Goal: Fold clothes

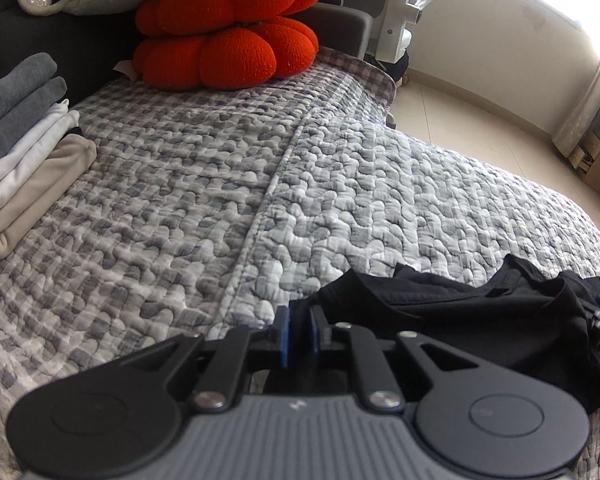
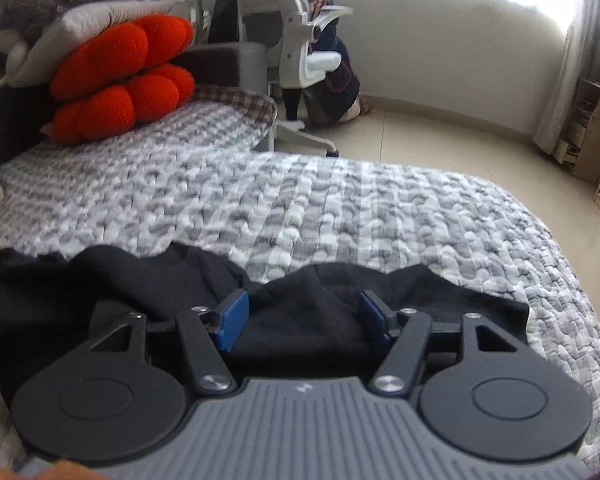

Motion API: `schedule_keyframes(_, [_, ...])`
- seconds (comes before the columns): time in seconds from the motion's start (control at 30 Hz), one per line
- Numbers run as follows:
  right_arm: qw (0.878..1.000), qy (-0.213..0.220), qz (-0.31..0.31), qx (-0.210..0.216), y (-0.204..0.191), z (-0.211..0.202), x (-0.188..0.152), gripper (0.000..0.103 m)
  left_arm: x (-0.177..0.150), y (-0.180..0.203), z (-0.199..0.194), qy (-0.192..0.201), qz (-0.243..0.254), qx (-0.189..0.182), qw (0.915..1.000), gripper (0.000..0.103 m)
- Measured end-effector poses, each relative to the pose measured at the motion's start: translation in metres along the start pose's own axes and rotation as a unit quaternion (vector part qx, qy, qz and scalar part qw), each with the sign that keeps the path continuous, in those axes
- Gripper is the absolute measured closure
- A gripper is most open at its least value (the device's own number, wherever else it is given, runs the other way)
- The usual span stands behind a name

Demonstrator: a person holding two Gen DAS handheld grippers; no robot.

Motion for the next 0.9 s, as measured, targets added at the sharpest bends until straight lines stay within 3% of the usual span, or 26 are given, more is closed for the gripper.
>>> schedule_keyframes(0.3, [0.999,-0.023,-0.029,0.015,0.0,-0.005,0.012,0.038,-0.005,0.002,0.009,-0.014,0.003,0.004,0.9999,0.089])
schedule_keyframes(0.47, [0.998,-0.003,-0.031,0.057,-0.005,0.002,0.035,0.039,-0.004,-0.002,0.014,-0.02,-0.009,0.002,0.9998,0.088])
schedule_keyframes(0.73, [0.992,-0.032,0.002,0.123,-0.011,0.043,0.037,0.049,-0.006,-0.006,0.017,-0.023,-0.028,-0.003,0.9993,0.088])
schedule_keyframes(0.8, [0.99,-0.039,0.014,0.137,-0.012,0.049,0.029,0.063,-0.006,-0.007,0.019,-0.024,-0.031,-0.003,0.9992,0.088])
schedule_keyframes(0.9, [0.989,-0.029,0.019,0.146,-0.014,0.049,0.016,0.066,-0.006,-0.006,0.021,-0.022,-0.031,-0.001,0.9993,0.088])
Point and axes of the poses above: each gripper's, at about its wrist camera, not at the fingertips, and z roughly the way its jaws point, y to its right, x to its top, the point moved 1 cm from there along z, roughly the way its jaws point, and after that the axes turned 15 degrees about y, right-handed, at the moved point
